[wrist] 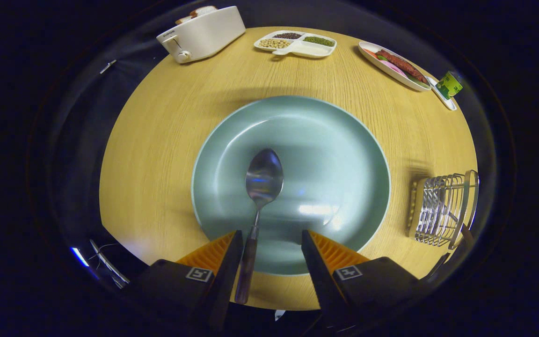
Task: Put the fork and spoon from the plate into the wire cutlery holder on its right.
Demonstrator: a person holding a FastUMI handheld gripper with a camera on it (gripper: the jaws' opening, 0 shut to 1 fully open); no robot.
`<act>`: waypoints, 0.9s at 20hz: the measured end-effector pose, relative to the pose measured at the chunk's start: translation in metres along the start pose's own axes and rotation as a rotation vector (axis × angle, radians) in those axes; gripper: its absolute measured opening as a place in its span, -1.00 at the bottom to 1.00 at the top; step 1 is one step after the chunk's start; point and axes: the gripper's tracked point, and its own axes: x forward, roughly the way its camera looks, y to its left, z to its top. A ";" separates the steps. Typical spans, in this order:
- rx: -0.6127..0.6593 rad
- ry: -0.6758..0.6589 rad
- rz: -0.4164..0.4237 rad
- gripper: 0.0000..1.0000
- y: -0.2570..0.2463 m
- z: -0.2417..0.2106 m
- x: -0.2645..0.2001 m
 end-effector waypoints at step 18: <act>0.001 0.025 0.106 -0.82 -0.010 0.011 -0.023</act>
